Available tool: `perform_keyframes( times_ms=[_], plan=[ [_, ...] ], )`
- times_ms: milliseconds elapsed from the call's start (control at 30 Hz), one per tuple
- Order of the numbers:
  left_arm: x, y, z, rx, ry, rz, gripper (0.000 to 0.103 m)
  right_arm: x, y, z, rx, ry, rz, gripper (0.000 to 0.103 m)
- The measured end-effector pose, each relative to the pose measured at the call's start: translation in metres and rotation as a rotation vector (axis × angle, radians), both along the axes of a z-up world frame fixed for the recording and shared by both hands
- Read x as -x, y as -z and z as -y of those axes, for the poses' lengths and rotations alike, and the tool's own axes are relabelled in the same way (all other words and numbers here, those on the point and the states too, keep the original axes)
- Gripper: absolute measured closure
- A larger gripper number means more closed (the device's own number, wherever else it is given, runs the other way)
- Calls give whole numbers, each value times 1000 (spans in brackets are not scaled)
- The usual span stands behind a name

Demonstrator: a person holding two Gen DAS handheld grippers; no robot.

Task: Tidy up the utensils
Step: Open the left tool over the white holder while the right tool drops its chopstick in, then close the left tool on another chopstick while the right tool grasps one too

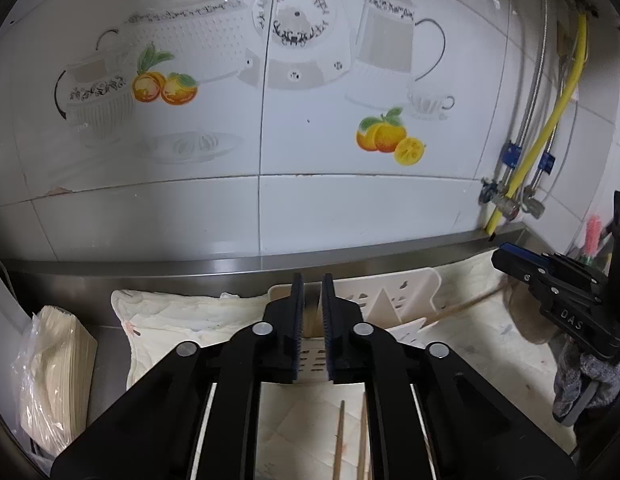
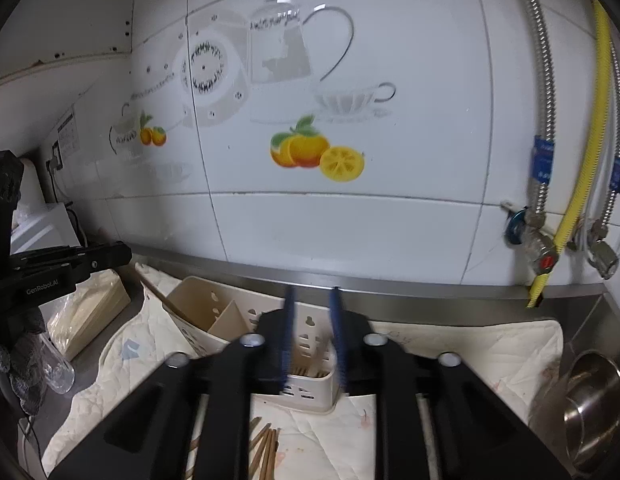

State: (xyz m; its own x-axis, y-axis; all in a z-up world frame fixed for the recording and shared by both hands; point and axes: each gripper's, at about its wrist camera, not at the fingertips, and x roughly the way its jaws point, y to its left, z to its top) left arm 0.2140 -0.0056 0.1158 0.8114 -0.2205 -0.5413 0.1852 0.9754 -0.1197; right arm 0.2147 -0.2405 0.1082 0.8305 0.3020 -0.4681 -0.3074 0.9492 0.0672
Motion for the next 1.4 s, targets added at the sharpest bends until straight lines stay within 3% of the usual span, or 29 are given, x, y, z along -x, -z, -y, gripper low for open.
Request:
perform_keyframes(
  times_ms=[233, 400, 467, 700, 900, 1100, 1400],
  plan=[
    [30, -14, -4, 5, -8, 45, 89, 37, -19, 7, 10, -3, 59, 70],
    [61, -13, -5, -1, -6, 63, 87, 69, -16, 7, 24, -17, 67, 68],
    [75, -6, -5, -5, -5, 62, 80, 83, -8, 7, 33, -26, 55, 68],
    [112, 31, -10, 9, -8, 17, 74, 123, 29, -1, 66, -53, 6, 68],
    [132, 66, -12, -26, -25, -33, 71, 144, 76, -6, 85, -74, -80, 68],
    [145, 91, -18, -12, -39, -81, 71, 153, 125, -6, 102, -79, -193, 68],
    [152, 117, -12, -30, -26, -136, 71, 157, 168, -7, 132, -78, -289, 80]
  ],
)
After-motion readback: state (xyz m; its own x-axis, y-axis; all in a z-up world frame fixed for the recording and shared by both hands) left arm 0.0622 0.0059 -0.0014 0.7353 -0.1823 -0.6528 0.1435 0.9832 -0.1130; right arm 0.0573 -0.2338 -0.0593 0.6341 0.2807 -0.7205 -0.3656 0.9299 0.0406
